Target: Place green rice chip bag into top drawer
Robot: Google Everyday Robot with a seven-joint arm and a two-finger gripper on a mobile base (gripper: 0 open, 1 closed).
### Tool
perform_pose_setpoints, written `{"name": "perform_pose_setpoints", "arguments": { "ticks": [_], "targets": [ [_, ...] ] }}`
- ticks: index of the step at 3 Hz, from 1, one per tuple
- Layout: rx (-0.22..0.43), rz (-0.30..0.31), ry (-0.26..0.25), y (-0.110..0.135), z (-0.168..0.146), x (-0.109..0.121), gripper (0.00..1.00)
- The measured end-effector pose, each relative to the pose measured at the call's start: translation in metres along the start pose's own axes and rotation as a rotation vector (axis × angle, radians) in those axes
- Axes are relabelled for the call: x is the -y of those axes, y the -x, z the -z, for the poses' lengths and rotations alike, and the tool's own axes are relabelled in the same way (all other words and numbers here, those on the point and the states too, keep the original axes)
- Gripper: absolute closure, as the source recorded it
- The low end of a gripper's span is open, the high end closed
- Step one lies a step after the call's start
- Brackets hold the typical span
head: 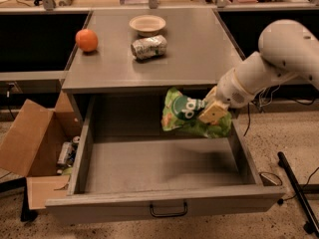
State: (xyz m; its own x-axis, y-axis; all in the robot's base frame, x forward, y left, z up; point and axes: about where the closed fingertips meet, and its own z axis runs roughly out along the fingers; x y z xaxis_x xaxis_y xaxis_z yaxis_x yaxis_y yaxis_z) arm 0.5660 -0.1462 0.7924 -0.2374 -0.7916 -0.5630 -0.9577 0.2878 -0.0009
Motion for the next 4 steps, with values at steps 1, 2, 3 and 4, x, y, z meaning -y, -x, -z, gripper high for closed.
{"name": "perform_pose_setpoints", "arguments": {
  "ticks": [1,2,3,4],
  "targets": [
    [-0.053,-0.010,0.026,-0.042,-0.028,-0.011,1.00],
    [-0.116,0.006,0.050,-0.067,-0.052,-0.019,1.00],
    [-0.161,0.012,0.071,-0.083,-0.071,-0.023,0.85],
    [-0.179,0.005,0.084,-0.094,-0.082,-0.024,0.62]
  ]
}}
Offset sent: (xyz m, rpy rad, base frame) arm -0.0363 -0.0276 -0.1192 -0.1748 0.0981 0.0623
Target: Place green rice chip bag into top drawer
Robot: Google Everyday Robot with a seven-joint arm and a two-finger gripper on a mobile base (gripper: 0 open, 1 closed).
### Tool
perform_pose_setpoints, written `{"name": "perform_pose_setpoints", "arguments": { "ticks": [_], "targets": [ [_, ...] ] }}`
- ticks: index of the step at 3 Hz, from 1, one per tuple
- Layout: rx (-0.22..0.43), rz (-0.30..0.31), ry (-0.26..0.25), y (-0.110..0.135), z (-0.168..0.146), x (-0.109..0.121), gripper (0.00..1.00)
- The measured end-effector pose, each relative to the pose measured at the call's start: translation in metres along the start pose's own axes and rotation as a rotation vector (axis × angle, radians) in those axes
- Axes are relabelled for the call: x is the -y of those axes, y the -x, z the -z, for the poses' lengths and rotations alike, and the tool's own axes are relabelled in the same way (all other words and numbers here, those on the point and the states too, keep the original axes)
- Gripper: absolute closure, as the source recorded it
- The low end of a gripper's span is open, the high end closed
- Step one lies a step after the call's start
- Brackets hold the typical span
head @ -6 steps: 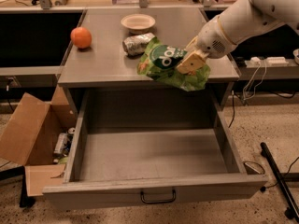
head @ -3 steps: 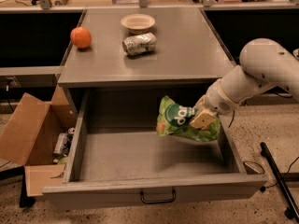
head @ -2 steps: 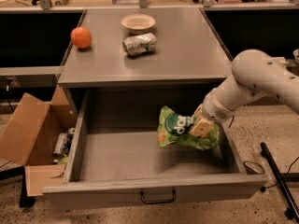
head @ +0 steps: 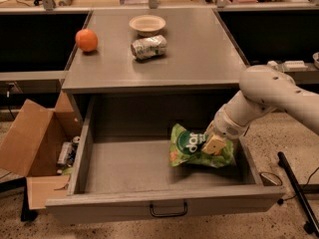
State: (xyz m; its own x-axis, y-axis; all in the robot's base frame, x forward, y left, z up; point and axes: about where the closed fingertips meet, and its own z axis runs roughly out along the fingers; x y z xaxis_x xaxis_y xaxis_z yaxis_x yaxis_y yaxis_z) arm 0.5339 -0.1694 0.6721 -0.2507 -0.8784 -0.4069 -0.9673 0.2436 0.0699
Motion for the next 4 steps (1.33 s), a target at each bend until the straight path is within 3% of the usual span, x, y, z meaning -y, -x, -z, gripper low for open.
{"name": "perform_pose_setpoints", "arguments": {
  "ticks": [2,3,4],
  "targets": [
    [0.002,-0.001,0.009,-0.003,-0.004,0.000,0.15],
    [0.032,0.014,0.006,-0.001,0.004,-0.003,0.00],
    [0.094,0.032,-0.015,0.006,0.023,-0.006,0.00]
  ]
}}
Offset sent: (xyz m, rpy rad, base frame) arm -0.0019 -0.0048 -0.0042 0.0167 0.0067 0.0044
